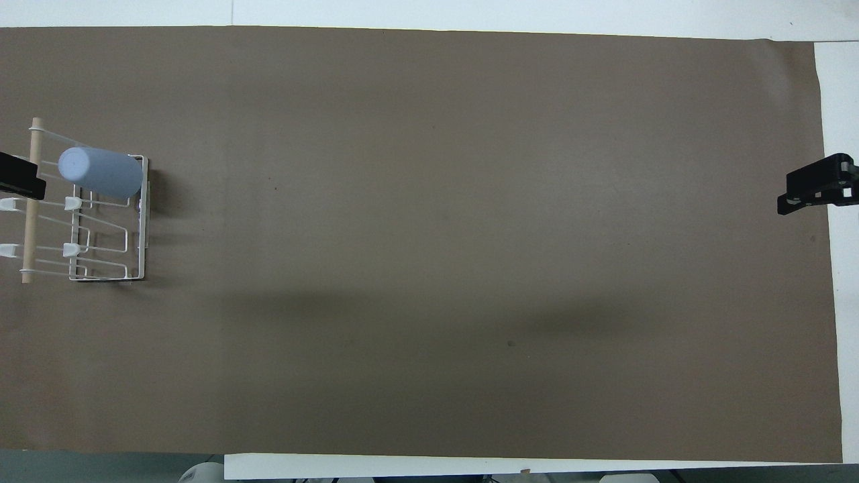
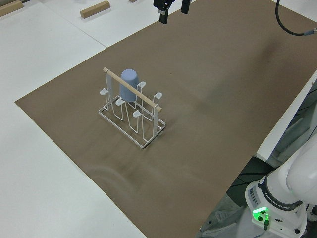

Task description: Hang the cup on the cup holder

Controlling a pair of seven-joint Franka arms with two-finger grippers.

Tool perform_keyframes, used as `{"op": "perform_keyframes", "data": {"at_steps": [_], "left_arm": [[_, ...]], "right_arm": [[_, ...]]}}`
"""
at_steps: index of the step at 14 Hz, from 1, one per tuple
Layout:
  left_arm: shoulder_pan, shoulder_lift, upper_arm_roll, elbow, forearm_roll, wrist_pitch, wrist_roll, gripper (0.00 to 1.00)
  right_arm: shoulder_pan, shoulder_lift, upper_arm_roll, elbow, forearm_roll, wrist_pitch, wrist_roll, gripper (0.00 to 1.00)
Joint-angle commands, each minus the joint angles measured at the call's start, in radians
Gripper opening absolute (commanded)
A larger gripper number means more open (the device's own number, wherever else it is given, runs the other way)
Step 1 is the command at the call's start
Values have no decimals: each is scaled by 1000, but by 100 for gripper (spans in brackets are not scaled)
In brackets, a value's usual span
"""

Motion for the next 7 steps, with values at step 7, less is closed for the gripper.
{"op": "perform_keyframes", "data": {"at_steps": [7], "left_arm": [[12,-36,0,-44,-60,15,10,100]], "right_arm": [[-15,-24,7,-31,-21,15,-31,99]]}}
